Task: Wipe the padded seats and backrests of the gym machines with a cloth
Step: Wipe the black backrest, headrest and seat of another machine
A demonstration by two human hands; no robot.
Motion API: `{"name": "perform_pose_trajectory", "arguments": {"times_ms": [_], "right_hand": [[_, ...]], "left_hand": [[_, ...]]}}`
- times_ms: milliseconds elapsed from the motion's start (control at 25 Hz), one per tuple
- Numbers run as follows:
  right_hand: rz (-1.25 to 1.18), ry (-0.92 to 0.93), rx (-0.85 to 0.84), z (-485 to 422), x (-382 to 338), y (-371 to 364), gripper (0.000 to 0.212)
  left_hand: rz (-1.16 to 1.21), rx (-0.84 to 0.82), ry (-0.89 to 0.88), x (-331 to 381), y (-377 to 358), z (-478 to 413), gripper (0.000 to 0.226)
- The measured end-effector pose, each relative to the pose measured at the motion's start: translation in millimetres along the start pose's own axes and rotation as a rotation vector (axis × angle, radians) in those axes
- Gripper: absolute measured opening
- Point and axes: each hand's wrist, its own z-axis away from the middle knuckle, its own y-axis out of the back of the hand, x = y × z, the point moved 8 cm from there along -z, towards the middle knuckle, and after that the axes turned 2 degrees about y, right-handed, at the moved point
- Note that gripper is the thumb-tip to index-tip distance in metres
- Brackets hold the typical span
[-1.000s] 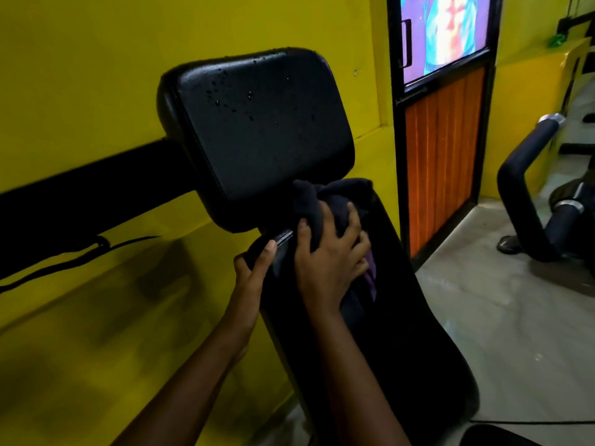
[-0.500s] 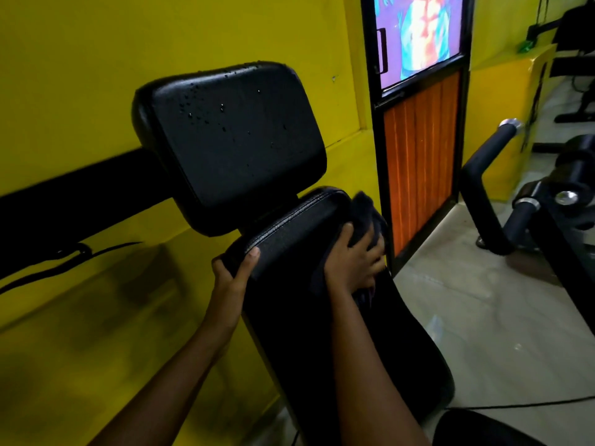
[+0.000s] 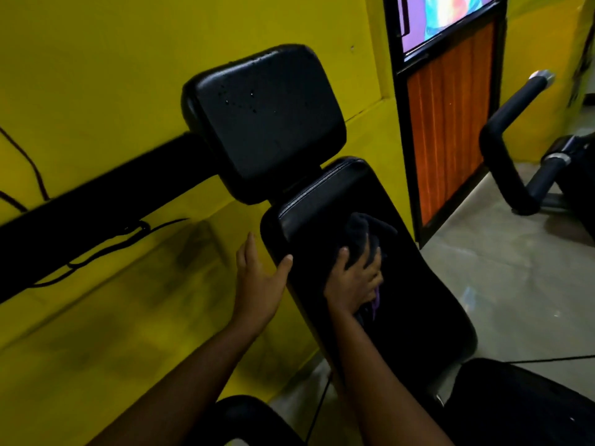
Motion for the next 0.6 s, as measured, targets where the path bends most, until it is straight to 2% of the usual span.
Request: {"name": "perform_pose_trajectory", "arguments": {"times_ms": [40,120,200,280,400,480,560,600], "right_hand": [[0.004,-0.086,0.006,-4,24,4,0.054],[-0.019,-0.252,0.007,-10,58,10,0.054],[-0.073,-0.364,0.021,-14,67,13,0.052],[-0.132,-0.317,0.051,-21,46,15,0.049],[-0.134,0.088,0.077,-38,-4,14,0.054],[-0.058,0.275,0.082,-56,-14,9,0.061],[-0.013,0.282,0.130,-73,4,7,0.061],[-0.016,0.221,0.157,-83,23,8,0.059]], "left_hand": [[-0.089,0.030,-0.108,6,5,11,0.073],[-0.359,0.076,-0.519,35,3,32,0.062],[-0.734,-0.001,-0.964,50,-29,39,0.059],[-1.071,-0.129,-1.225,47,-64,23,0.060],[-1.356,-0.192,-1.332,36,-97,-8,0.059],[-1.383,-0.161,-1.338,28,-104,-16,0.060],[-1.322,-0.093,-1.388,28,-102,-12,0.060],[-1.297,-0.063,-1.416,30,-102,-11,0.060]]}}
